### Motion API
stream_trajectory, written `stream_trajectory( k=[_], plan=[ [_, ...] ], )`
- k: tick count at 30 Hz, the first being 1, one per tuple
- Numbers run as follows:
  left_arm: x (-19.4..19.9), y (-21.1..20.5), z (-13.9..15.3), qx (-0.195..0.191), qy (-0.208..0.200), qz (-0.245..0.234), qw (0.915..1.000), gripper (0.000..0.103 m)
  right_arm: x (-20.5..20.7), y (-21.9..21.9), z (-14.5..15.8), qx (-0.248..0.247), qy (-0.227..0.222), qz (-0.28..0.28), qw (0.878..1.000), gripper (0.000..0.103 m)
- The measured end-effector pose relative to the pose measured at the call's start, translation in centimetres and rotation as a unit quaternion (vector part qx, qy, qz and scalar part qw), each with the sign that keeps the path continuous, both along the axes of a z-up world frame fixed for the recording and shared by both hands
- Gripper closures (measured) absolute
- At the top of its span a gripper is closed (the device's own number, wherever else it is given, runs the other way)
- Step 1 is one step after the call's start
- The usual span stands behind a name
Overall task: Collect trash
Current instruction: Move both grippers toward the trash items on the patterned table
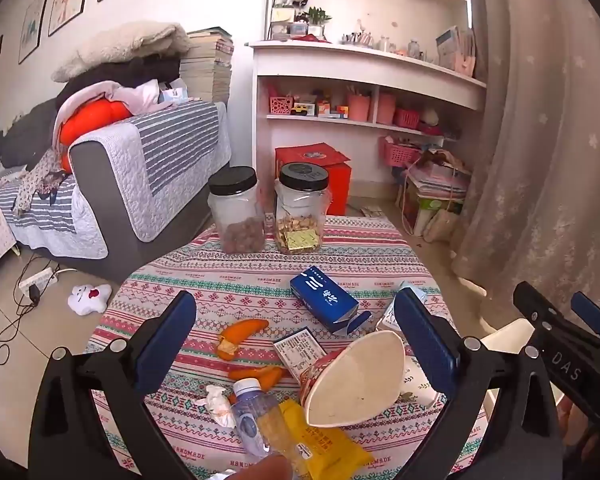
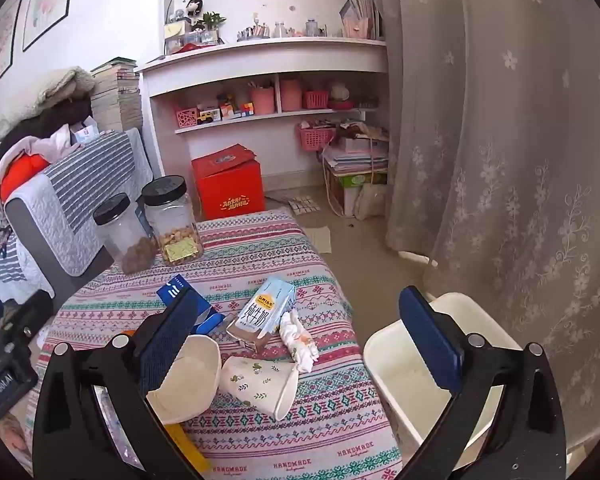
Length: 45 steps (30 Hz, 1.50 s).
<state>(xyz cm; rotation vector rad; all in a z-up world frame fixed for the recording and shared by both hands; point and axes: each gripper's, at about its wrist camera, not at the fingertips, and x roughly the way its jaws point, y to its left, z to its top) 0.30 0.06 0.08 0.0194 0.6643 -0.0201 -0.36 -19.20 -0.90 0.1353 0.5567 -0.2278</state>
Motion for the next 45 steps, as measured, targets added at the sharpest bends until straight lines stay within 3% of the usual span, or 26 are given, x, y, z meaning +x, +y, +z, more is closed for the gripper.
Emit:
stream_trajectory(
  k=[2, 3, 5, 10, 24, 45],
  plan=[
    [0.7, -0.2, 0.5, -0.011, 0.004, 0.003, 0.9999, 0.007, -0.4, 0.4, -0.1, -0.040, -0.012, 0.000, 0.999, 0.007],
    [0.4, -1.0, 0.7, -0.001, -0.014, -0.003, 0.9999, 0.007, -0.4, 0.4, -0.1, -0.049, -0.016, -0.006, 0.999, 0.007],
    [0.1, -1.1, 0.5, -0.012, -0.036, -0.012, 0.9992, 0.007, -0.3, 0.2, -0.7, -0.043, -0.016, -0.009, 0.999, 0.007],
    [0.3, 0.0, -1.5, -0.042, -0.037, -0.017, 0.9983, 0.007, -0.9, -0.1, -1.6, -0.048, -0.019, -0.008, 0.999, 0.007],
    [0.8, -0.1, -3.1, -0.047, 0.000, -0.025, 0.9986, 0.007, -0.8, 0.0, -1.8, -0.039, -0.011, 0.000, 0.999, 0.007],
    [0.9, -0.3, -3.3, -0.049, -0.001, -0.030, 0.9983, 0.007, -1.1, 0.3, -1.7, -0.046, -0.016, 0.006, 0.999, 0.007]
  ],
)
